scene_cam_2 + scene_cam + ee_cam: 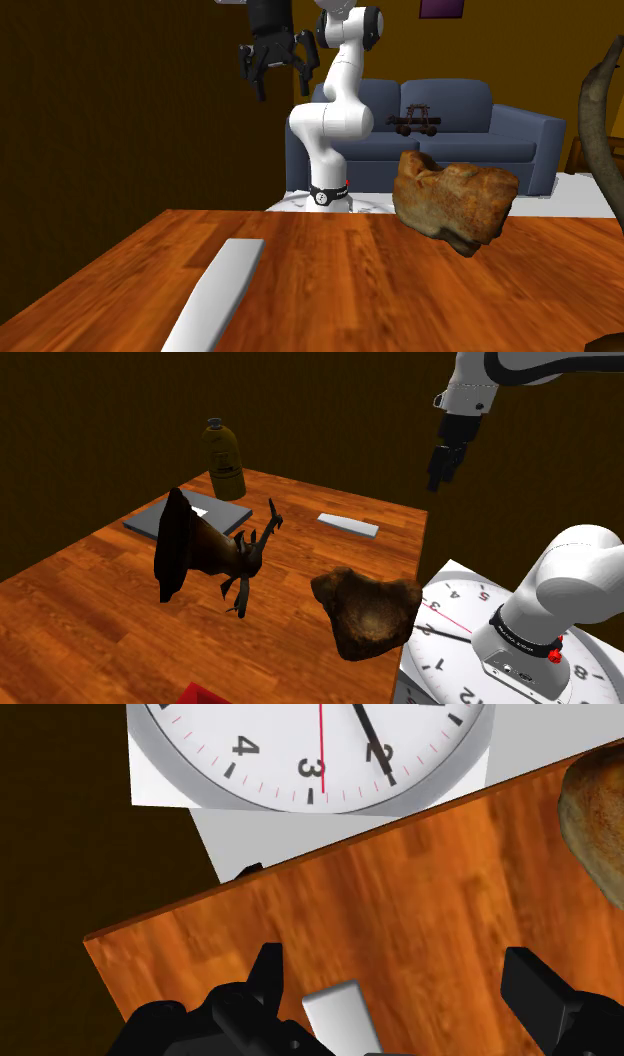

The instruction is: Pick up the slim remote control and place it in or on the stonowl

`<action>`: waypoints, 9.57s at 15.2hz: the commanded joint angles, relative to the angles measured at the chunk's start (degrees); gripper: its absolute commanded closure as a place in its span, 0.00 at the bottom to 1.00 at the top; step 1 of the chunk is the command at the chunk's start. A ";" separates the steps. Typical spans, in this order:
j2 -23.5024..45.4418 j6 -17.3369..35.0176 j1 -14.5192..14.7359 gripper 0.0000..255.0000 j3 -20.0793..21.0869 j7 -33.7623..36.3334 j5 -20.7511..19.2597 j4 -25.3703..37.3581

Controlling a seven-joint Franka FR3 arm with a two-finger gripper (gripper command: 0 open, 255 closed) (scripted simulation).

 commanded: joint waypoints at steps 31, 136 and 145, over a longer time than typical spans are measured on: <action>49.94 41.20 4.73 0.00 3.10 -11.17 -5.76 12.14; 18.76 19.89 21.34 1.00 29.94 24.73 7.53 4.23; 18.76 19.89 21.34 0.00 29.93 24.72 7.53 4.24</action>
